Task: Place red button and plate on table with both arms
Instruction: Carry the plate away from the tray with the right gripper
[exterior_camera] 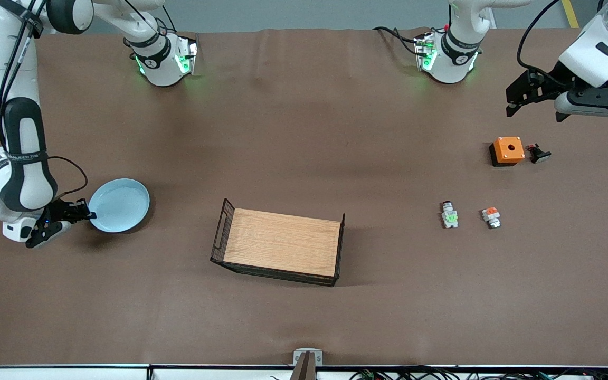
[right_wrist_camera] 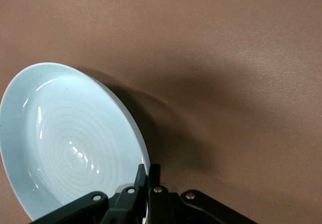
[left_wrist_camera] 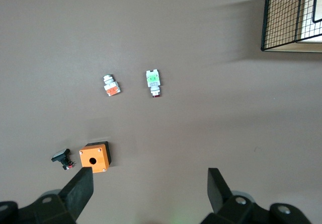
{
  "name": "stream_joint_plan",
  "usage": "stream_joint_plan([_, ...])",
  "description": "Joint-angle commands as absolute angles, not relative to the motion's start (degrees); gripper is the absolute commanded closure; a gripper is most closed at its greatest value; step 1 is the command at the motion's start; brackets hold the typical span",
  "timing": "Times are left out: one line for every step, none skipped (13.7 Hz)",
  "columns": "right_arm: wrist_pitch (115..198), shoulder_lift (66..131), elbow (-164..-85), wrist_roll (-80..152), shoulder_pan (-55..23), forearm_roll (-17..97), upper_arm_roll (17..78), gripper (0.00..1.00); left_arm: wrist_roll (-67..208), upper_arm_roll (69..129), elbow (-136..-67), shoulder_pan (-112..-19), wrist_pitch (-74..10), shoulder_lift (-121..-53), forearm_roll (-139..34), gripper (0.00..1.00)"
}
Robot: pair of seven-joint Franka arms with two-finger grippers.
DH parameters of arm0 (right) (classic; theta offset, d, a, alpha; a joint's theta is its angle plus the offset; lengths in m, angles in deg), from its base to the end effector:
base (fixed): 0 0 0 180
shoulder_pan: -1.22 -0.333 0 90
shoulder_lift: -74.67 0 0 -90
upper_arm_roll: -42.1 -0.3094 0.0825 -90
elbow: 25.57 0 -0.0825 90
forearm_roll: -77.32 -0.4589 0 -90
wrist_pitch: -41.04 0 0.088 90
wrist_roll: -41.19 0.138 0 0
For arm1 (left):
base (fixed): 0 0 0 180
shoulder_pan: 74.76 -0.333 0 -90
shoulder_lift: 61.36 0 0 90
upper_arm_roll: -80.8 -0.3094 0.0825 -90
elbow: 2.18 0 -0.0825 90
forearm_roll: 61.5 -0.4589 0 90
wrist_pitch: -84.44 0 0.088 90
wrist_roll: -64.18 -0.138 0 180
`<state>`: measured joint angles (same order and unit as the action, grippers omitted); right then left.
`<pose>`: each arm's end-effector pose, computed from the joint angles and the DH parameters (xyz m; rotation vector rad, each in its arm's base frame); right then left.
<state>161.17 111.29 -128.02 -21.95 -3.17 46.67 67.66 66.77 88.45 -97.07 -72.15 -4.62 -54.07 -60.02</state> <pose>0.6381 -0.2090 0.1169 -2.7967 -0.6359 0.0994 0.5786 -0.1126 0.6156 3.1228 -0.2091 0.0363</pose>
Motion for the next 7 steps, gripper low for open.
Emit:
stream_joint_plan([161.4,112.2,-126.8,-23.7,-1.8,45.2,66.7,0.98,67.7,89.1,-98.0,-72.5,-4.9,-52.9,-61.1,0.00])
stream_joint_plan([161.5,112.3,-126.8,-23.8,-1.8,45.2,66.7,0.97,67.7,89.1,-98.0,-72.5,-4.9,-52.9,-61.1,0.00])
stream_joint_plan([162.0,112.6,-126.8,-24.1,-1.7,45.1,66.7,0.97,67.7,89.1,-97.9,-72.5,-4.9,-52.9,-61.1,0.00])
stream_joint_plan([163.2,112.9,-126.8,-24.5,-1.6,45.1,66.7,0.97,67.7,89.1,-97.9,-72.5,-4.9,-52.9,-61.1,0.00])
stream_joint_plan([163.9,113.4,-126.8,-25.5,-1.3,45.1,66.6,0.97,67.7,89.1,-97.9,-72.5,-4.9,-52.9,-61.1,0.00])
stream_joint_plan([164.0,113.5,-126.8,-26.1,-1.1,44.4,66.6,0.97,67.7,89.1,-97.9,-72.5,-4.9,-52.9,-61.1,0.00])
stream_joint_plan([164.1,113.9,-126.8,-26.7,-1.1,43.9,66.6,0.97,67.7,89.1,-97.9,-72.5,-4.9,-52.9,-61.1,0.00])
